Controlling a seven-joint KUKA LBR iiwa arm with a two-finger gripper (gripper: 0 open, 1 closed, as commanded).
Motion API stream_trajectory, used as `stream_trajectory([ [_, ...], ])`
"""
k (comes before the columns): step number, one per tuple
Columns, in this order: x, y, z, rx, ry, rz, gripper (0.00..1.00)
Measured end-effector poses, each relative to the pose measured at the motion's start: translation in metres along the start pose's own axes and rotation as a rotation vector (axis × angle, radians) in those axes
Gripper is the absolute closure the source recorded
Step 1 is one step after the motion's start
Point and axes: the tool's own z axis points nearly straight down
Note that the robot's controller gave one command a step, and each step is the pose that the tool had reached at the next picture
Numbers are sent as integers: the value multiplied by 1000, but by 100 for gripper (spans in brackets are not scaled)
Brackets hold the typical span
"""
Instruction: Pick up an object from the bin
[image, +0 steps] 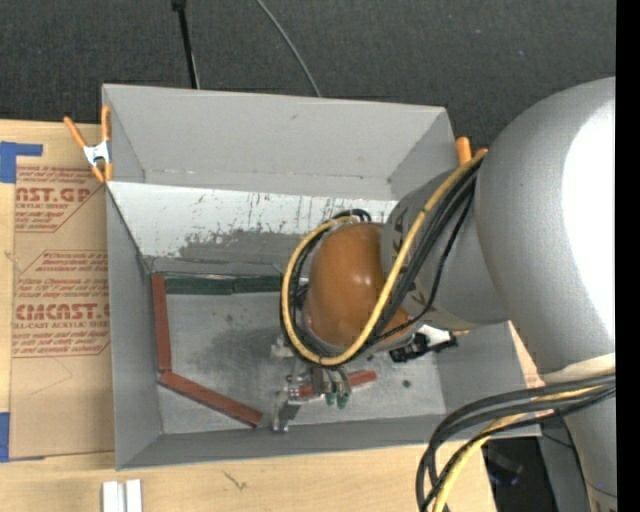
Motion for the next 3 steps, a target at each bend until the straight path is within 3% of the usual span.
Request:
stream_trajectory([
  [1,-30,-72,7,-2,-7,-340,100],
  [2,-30,-72,7,-2,-7,-340,100],
  [3,-32,-47,-102,0,-1,-401,100],
])
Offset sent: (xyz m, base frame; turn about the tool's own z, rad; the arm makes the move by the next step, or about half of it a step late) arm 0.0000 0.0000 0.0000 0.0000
